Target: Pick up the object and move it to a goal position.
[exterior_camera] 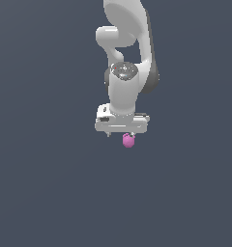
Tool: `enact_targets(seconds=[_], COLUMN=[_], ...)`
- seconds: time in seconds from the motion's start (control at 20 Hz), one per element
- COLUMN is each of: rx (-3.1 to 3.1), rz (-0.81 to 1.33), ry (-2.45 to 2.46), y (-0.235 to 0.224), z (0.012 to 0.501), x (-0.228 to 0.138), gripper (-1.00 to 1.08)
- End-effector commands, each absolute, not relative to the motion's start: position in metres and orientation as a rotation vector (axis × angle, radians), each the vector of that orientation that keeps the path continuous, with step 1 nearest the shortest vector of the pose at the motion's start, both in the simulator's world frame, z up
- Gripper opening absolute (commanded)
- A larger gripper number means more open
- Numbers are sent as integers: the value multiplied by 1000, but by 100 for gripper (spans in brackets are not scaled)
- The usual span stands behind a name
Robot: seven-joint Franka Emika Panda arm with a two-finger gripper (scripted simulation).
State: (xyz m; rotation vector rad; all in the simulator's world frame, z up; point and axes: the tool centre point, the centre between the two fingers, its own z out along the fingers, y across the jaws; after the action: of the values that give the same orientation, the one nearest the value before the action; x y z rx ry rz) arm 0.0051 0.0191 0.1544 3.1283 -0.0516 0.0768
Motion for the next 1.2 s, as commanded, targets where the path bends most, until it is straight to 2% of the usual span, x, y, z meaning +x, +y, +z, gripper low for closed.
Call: enact_targets(seconds=[0.0, 0.45, 0.85, 1.15], rx=[3133, 3137, 3137, 3137], rz=[55, 4, 0, 0], ry=[-82, -162, -162, -165], y=[33, 64, 66, 66], z=[135, 92, 85, 58], x=[-4, -31, -32, -34], gripper=[100, 100, 100, 100])
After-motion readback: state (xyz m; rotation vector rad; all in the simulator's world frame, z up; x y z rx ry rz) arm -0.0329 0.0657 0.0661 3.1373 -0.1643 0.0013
